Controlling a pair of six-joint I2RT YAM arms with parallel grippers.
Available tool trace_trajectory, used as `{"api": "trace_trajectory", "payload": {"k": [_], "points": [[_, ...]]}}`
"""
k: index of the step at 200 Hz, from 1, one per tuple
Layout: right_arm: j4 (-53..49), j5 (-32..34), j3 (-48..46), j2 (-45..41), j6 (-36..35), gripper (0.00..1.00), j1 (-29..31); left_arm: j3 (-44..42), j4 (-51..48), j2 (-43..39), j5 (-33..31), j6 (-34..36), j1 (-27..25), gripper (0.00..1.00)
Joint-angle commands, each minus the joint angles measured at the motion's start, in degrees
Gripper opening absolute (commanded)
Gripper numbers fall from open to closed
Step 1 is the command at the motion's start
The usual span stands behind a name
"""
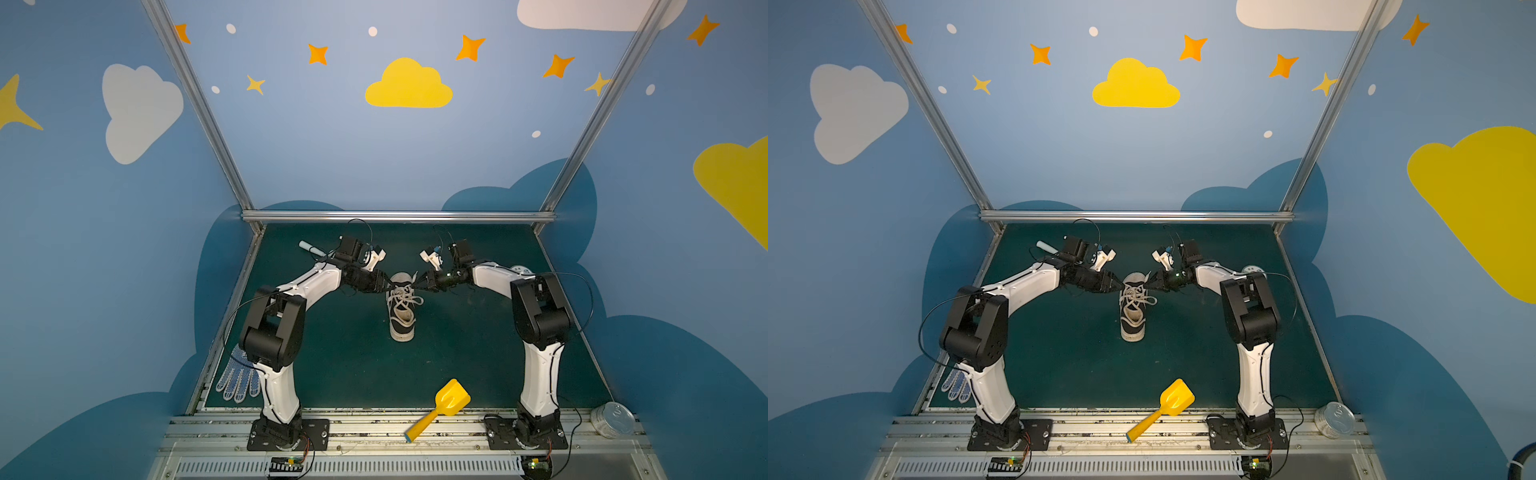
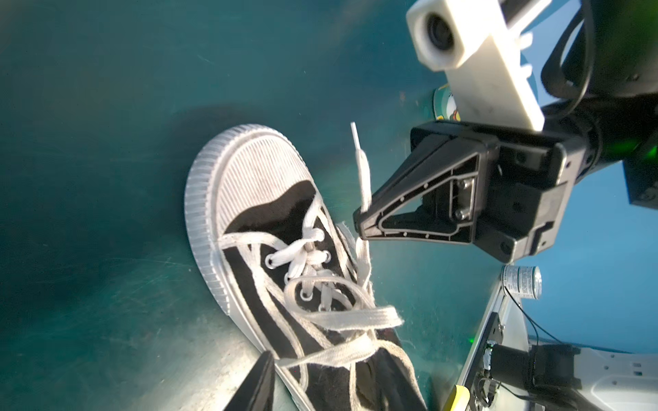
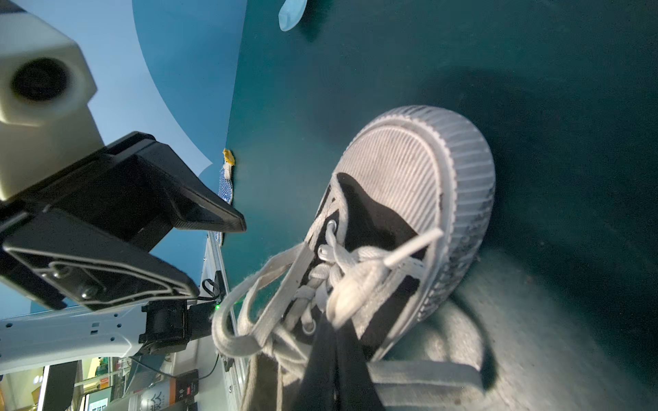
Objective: Tie the shoes
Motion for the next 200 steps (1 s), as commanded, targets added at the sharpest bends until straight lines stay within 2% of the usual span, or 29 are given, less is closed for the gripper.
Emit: {"api": "trace_trajectory", "payload": {"k": [1,90,102,124,150,168,200], "points": [[-1.54,-0.17,0.57,-1.10,-0.89,0.00,0.15,0.24,2.11,0.88,1.78,0.64,-0.48,0.48],[-2.29,-0.44,1.10,-0.79,-1.15,0.00,0.06,4.58,0.53,6.96,-0.56,1.47,-3.56,0.49],[-2.33,-0.28,0.88,-0.91,-1.11,0.00,0.06,4.72,0.88,7.28,-0.77,1.12,-3.72,0.44],[-2.16,0.00,0.38,-1.37,-1.11,0.00,-0.02,4.20,2.18,6.92,-0.96,0.58,-3.75,0.27],[-2.09,0.33,0.01,-1.70,-1.02,0.00,-0.13,3.61,2.41,5.79,-2.90,0.56,-3.51,0.17],[-2.03,1.43,-0.46,-2.17,-0.80,0.00,-0.21,2.93,2.78,4.92,-3.63,-0.09,-3.15,0.15],[-1.09,4.28,-2.42,-3.94,0.29,0.00,-0.56,1.57,3.33,3.53,-3.67,-0.46,-2.85,0.18]]}}
